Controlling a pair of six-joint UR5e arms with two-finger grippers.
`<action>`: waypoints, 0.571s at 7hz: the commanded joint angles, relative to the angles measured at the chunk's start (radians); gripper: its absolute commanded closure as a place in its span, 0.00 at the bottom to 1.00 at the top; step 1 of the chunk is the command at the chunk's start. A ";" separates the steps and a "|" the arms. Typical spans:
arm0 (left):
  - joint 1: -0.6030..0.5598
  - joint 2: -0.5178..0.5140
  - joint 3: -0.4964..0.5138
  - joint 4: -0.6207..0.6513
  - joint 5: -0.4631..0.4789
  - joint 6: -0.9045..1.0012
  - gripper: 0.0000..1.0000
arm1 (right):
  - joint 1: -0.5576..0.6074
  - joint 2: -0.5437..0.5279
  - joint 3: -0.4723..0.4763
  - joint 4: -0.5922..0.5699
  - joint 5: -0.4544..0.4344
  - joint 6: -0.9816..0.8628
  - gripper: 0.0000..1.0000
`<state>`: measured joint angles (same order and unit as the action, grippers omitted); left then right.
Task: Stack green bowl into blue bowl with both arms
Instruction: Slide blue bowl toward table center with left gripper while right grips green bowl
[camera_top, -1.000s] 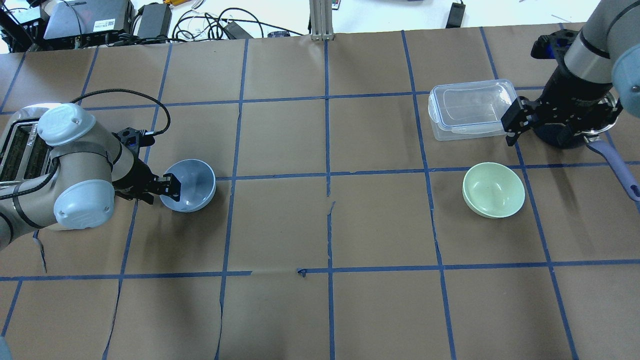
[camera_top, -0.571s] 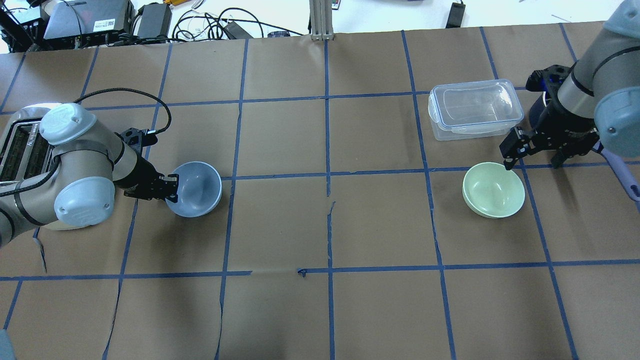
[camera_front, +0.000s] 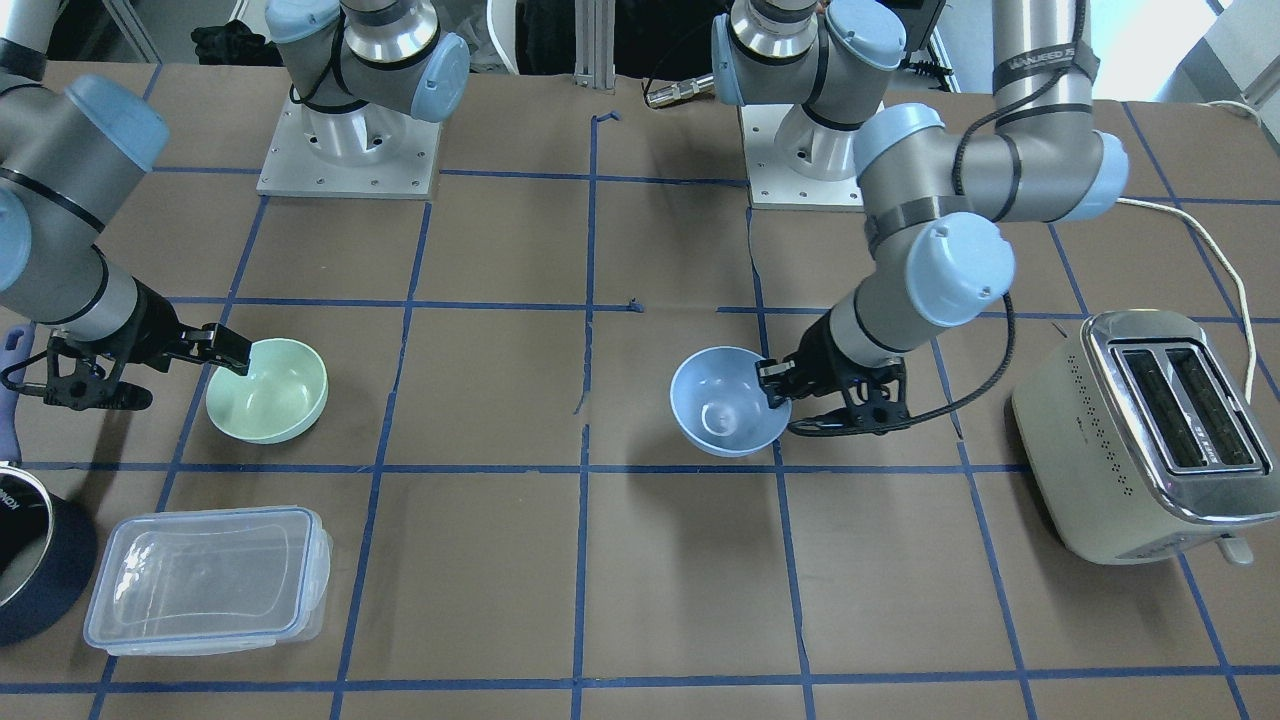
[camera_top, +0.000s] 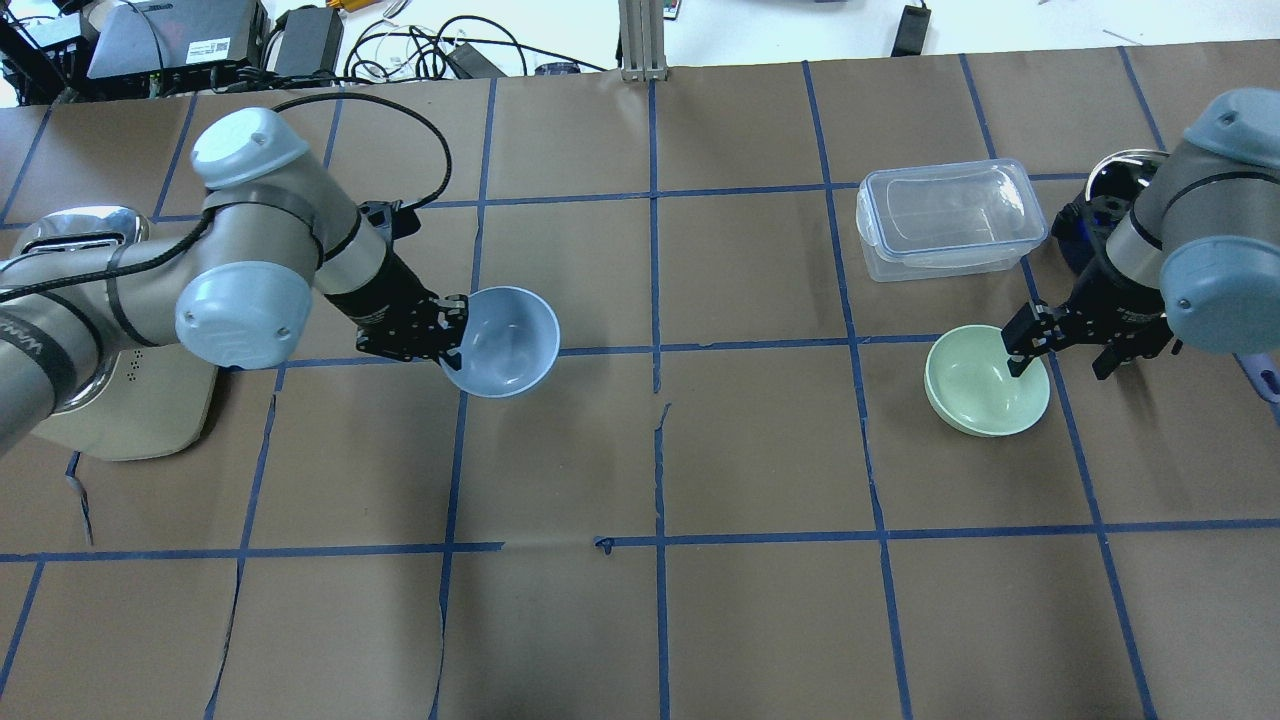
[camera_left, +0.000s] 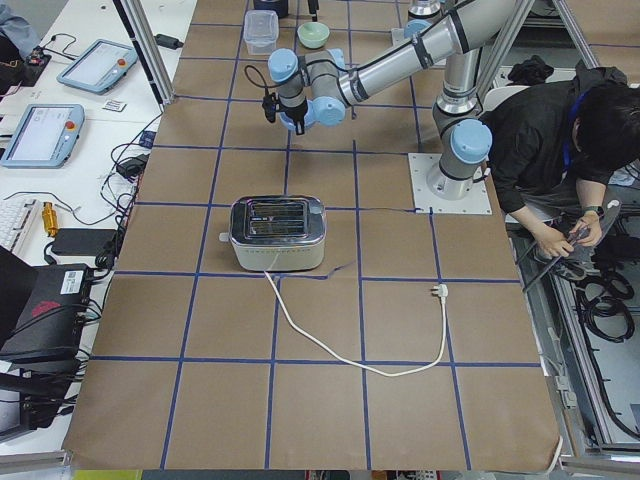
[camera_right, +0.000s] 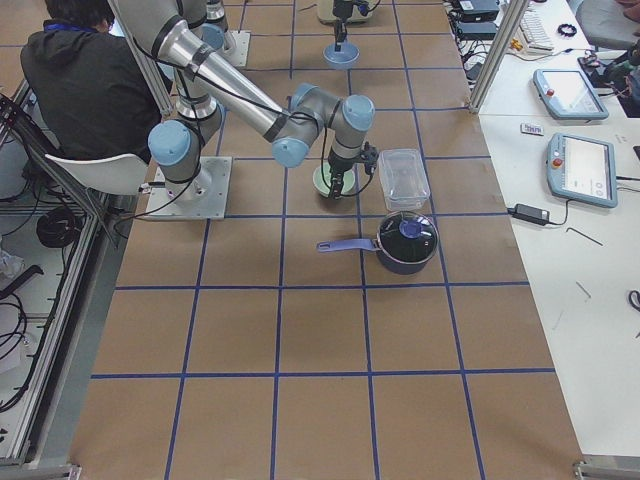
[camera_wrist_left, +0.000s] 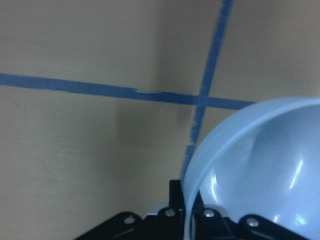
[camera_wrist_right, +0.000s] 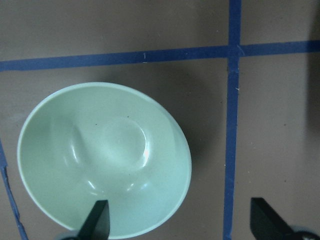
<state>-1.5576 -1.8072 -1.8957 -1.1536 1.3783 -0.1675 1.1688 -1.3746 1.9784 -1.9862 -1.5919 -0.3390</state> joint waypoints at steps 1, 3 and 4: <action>-0.239 -0.055 0.012 0.165 -0.025 -0.391 1.00 | 0.000 0.051 -0.003 -0.003 -0.002 0.002 0.00; -0.303 -0.112 0.009 0.233 -0.018 -0.444 1.00 | -0.001 0.086 -0.019 -0.006 0.001 0.029 0.13; -0.303 -0.112 0.001 0.233 0.025 -0.416 1.00 | 0.000 0.089 -0.015 -0.006 0.003 0.052 0.13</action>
<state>-1.8468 -1.9069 -1.8881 -0.9361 1.3710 -0.5824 1.1678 -1.2960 1.9631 -1.9922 -1.5907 -0.3126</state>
